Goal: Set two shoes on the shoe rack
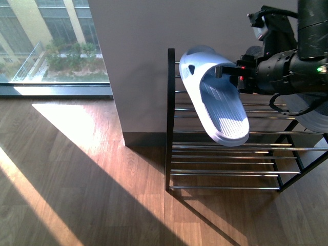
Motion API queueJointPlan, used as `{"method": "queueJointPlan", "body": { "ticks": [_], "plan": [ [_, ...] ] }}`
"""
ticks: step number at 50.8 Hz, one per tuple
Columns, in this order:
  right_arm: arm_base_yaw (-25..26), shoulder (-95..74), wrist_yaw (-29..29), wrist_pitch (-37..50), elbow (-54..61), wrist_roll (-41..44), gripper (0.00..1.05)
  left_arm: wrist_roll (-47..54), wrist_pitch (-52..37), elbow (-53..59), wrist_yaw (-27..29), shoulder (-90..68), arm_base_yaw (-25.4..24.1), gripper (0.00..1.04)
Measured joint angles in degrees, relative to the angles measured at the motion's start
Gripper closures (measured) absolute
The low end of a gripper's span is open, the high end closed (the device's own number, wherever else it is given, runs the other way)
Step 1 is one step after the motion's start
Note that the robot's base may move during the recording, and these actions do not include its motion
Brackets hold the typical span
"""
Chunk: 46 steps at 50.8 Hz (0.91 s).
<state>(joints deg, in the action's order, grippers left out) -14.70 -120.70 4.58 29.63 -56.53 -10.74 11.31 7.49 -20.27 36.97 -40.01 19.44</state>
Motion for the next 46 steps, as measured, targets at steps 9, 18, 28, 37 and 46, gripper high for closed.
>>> {"method": "queueJointPlan", "body": {
  "ticks": [9,18,28,37,46],
  "plan": [
    [0.92,-6.47,-4.50,-3.69,-7.82,-1.92,1.03,0.00,0.00,0.00,-0.02,0.00,0.02,1.03],
    [2.25,-10.12,-9.70,-6.25,-13.51,-3.37,1.03,0.00,0.00,0.00,-0.02,0.00,0.00,1.03],
    [4.17,-11.61,-14.91,-6.16,-15.47,-3.41,1.03,0.00,0.00,0.00,-0.02,0.00,0.02,1.03],
    [5.84,-11.69,-17.18,-4.96,-15.47,-2.47,1.03,0.00,0.00,0.00,-0.02,0.00,0.02,1.03],
    [8.66,-12.11,-17.88,-5.40,-16.52,-1.51,1.03,0.00,0.00,0.00,-0.02,0.00,0.00,1.03]
  ]
}}
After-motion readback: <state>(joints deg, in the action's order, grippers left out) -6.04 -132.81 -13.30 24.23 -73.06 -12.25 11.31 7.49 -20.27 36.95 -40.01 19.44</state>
